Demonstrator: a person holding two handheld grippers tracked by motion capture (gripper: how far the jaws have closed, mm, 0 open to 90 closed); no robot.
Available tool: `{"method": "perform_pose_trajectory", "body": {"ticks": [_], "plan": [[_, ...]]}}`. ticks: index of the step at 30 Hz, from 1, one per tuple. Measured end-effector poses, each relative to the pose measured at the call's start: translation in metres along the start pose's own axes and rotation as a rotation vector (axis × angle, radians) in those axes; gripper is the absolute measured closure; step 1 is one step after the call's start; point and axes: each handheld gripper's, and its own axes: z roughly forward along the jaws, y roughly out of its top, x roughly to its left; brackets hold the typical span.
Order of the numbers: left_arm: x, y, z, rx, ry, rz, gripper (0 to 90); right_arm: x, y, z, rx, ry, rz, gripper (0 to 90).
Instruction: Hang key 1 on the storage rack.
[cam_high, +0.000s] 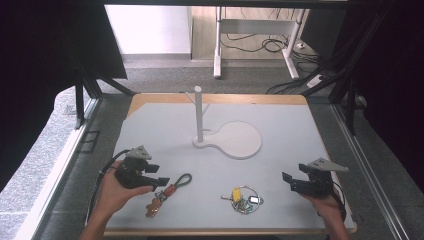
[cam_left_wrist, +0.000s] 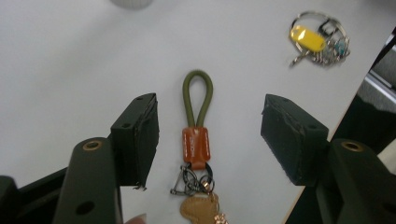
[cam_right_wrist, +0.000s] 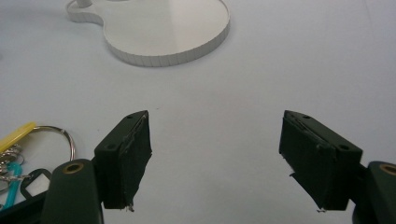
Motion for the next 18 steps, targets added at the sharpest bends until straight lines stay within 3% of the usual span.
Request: {"method": "perform_pose_trajectory", "body": {"ticks": [1, 4, 5, 16, 18], "plan": [[0.001, 0.002, 0.005, 0.048, -0.001, 0.009, 37.6, -0.001, 0.0, 0.0, 0.0, -0.003, -0.002, 25.4], [0.001, 0.004, 0.011, 0.09, -0.009, 0.01, 38.5, -0.001, 0.0, 0.0, 0.002, -0.004, -0.006, 25.5], [0.002, 0.007, 0.018, 0.143, -0.004, 0.014, 39.1, -0.001, 0.0, 0.001, 0.008, -0.006, -0.009, 25.7], [0.004, 0.02, 0.038, 0.283, -0.018, 0.013, 47.8, 0.004, 0.002, -0.004, 0.01, -0.048, -0.01, 26.0], [0.003, 0.021, 0.04, 0.29, -0.02, 0.014, 48.6, 0.005, 0.002, -0.005, 0.006, -0.045, -0.014, 25.9]]}}
